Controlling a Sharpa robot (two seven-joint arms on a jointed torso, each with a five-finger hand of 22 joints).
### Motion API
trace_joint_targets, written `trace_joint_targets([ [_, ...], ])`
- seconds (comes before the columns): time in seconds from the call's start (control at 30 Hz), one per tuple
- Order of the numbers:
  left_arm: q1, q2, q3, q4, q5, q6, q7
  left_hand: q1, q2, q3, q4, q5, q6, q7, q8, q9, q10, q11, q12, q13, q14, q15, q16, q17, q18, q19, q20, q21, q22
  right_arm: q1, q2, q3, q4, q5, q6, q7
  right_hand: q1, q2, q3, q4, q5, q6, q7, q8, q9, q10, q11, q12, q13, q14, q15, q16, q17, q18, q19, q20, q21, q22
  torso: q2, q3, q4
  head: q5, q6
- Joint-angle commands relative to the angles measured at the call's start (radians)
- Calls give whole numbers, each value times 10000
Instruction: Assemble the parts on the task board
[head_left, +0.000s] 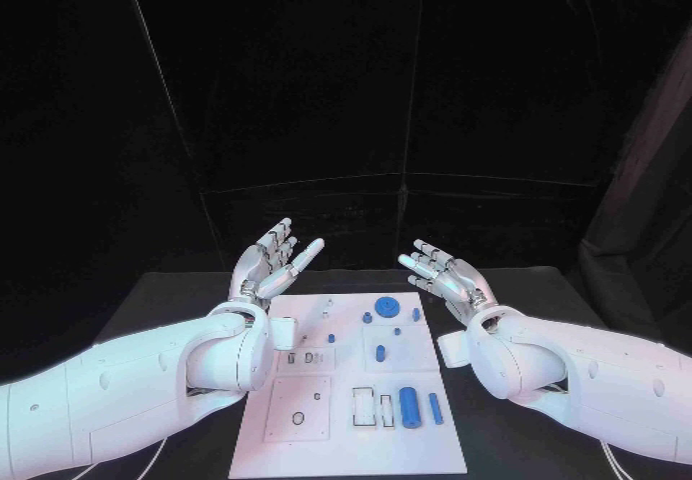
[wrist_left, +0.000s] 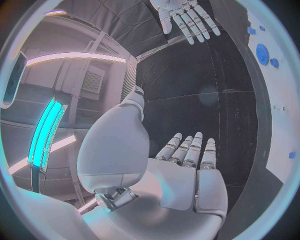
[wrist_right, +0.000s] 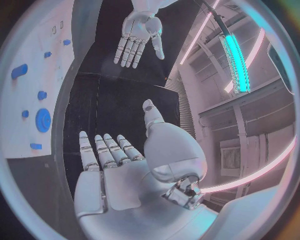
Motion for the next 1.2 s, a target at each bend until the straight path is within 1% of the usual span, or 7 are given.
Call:
trace_joint_targets([
  [0.03, 22, -7, 9, 25, 107, 331, 952, 233, 46, 74, 69, 28, 121, 654, 39, 16, 46, 149, 49, 19, 126, 62, 72, 23, 170, 28, 116, 69, 13, 11, -15, 2, 31, -789, 993, -357, 1579, 244, 416, -1045, 113, 2659, 1421, 545, 293, 3540, 616, 666, 312, 3564, 477, 767, 327, 571, 3057, 4, 902, 483, -1, -1, -2, 0, 0],
  [0.23, 20, -384, 9, -82, 259, 966, 770, 454, 530, 564, 40, -12, 1000, 1080, 221, 125, 980, 601, 229, 130, 1667, 480, 514, 276, 76, 447, 429, 235, 122, 142, -235, 19, -768, -3067, 832, 2, 2593, 11, 772, -1280, 51, 6296, 1070, 1267, 541, 6753, 103, 1378, 359, 6922, -134, 1497, 405, 1224, 4997, -50, 1796, 744, 37, -12, 19, -165, -90],
  [0.4, 24, -548, 9, -98, 262, 1290, 741, 789, 1118, 1071, -92, -64, 3132, 1332, 709, 359, 3957, 974, 891, 415, 4703, 745, 1521, 700, -211, 3206, 427, 1405, 752, 389, -177, 25, -1093, -4332, 880, -187, 2803, -95, 932, -1295, 10, 7070, 871, 1123, 411, 7651, -169, 1221, 304, 8142, -492, 1527, 372, 1232, 5928, -406, 2208, 799, 179, -11, 37, -154, -86],
  [0.5, 28, -631, 9, -95, 175, 1497, 660, 931, 1339, 1227, -283, -21, 4696, 1297, 1076, 516, 6174, 768, 1411, 579, 5805, 437, 1910, 806, 46, 5290, 424, 2276, 1150, 555, -118, 27, -1275, -5151, 996, -421, 2847, -135, 1043, -1296, -1, 7415, 783, 988, 384, 8054, -271, 1021, 301, 8680, -675, 1432, 361, 1211, 6448, -625, 2451, 837, 263, -20, 43, -188, -61],
  [0.6, 32, -740, 9, -39, -64, 1778, 515, 972, 1545, 1263, -532, -65, 6052, 1132, 1392, 631, 7099, 521, 1669, 594, 6856, 131, 2231, 898, 298, 6385, 346, 2715, 1284, 769, -33, 30, -1470, -6201, 1206, -864, 2851, -207, 1079, -1301, -34, 7628, 734, 912, 388, 8334, -366, 915, 307, 9120, -800, 1427, 390, 1229, 6772, -776, 2621, 873, 391, -31, 83, -203, -26],
  [0.97, 99, -1221, 11, 524, -854, 2786, 73, 985, 1876, 1210, -1426, -53, 7216, 760, 1222, 420, 8811, 15, 1607, 469, 9123, -516, 2570, 1334, 313, 8373, -276, 3061, 1217, 1472, 647, 42, -2090, -10920, 2383, -3372, 2953, -586, 1320, -1290, 42, 8297, 484, 652, 392, 9267, -747, 516, 317, 11341, -1457, 1825, 742, 1216, 8311, -1528, 4036, 1497, 930, -177, 263, -280, 71],
  [1.2, 125, -1410, 12, 1048, -432, 3430, 78, 974, 1989, 1237, -1622, -54, 7347, 724, 1081, 364, 8991, -19, 1423, 448, 9181, -539, 2402, 1446, 291, 8525, -327, 2952, 1114, 1658, 1301, 54, -2448, -13597, 3274, -4586, 2731, -848, 1362, -1281, -234, 8460, 304, 442, 392, 9435, -932, 323, 324, 12806, -1825, 2711, 1405, 1194, 9227, -1905, 5261, 2121, 1276, -285, 397, -360, 58],
])
